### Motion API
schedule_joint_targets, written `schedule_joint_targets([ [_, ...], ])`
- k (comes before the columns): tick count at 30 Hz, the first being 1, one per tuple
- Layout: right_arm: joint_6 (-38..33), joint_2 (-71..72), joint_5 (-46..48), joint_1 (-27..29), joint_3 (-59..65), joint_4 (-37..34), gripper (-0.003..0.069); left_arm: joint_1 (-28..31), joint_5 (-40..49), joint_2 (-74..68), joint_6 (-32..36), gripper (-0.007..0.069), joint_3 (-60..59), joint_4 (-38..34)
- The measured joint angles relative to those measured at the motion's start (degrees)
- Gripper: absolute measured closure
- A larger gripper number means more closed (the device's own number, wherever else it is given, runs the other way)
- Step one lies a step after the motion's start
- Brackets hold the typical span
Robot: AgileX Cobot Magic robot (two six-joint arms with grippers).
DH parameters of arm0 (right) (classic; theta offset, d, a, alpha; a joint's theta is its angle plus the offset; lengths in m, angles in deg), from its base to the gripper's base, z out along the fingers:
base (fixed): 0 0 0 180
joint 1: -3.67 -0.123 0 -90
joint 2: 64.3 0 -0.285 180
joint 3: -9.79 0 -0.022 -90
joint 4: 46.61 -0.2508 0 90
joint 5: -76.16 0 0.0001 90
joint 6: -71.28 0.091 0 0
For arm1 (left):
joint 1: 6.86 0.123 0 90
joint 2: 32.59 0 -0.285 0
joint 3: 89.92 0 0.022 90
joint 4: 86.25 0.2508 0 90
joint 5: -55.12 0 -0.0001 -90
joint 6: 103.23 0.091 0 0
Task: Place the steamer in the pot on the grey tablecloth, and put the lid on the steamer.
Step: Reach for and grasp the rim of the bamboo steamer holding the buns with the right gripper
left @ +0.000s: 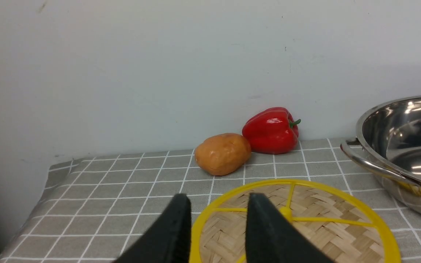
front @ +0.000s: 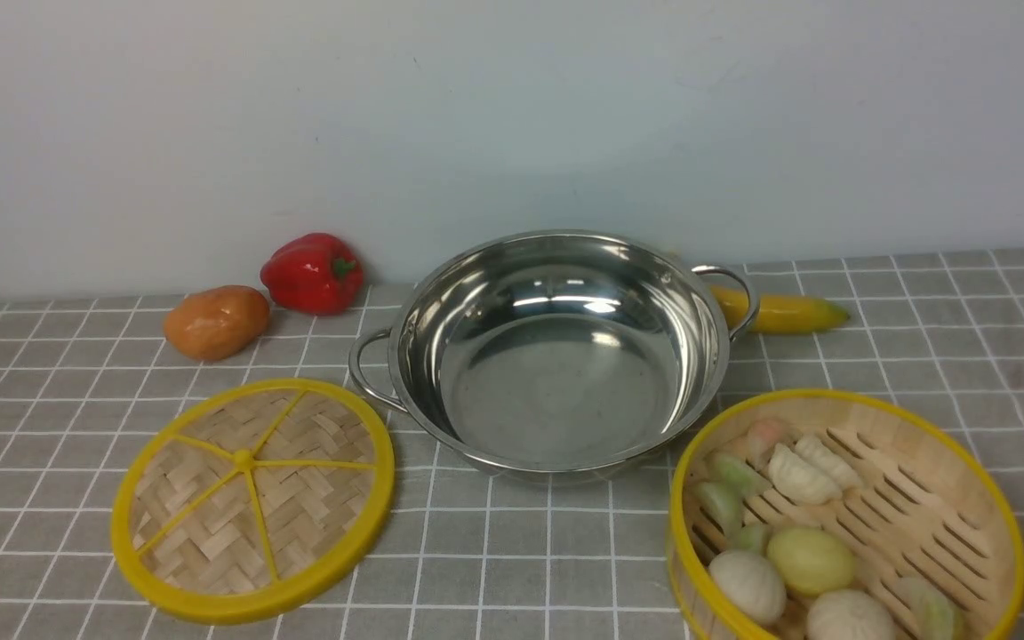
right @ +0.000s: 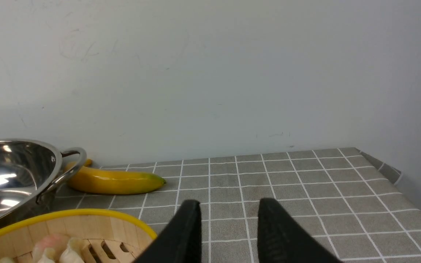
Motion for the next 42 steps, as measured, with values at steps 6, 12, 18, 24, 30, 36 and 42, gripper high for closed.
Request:
schedule_joint_targets([
  [6,0.0,0.0,0.0,0.0,0.0,0.0,0.0419,0.0,0.0,0.0,0.0,0.0413,0.0,0.0],
  [12,1.05,0.0,-0.34,0.0,0.06,-0.62,0.0419,0.0,-1.87,0.0,-0.34,0.0413,0.0,-0.34],
  [18,14.42,0.0,-7.24,0.0,0.06,-13.81,0.0419,0.0,-19.07,0.0,-17.95,0.0402,-0.02,-12.47],
  [24,19.17,0.0,-10.27,0.0,0.06,-17.23,0.0419,0.0,-26.24,0.0,-25.73,0.0394,-0.02,-14.72],
  [30,20.08,0.0,-14.35,0.0,0.06,-18.08,0.0419,0.0,-29.05,0.0,-26.16,0.0391,-0.02,-13.79],
  [36,27.16,0.0,-29.67,0.0,0.06,-18.01,0.0419,0.0,-35.51,0.0,-26.16,0.0391,-0.02,-12.29],
  [42,32.21,-0.24,-51.61,0.0,0.06,-6.13,0.0419,0.0,-48.89,0.0,-25.94,0.0383,-0.02,-11.37],
])
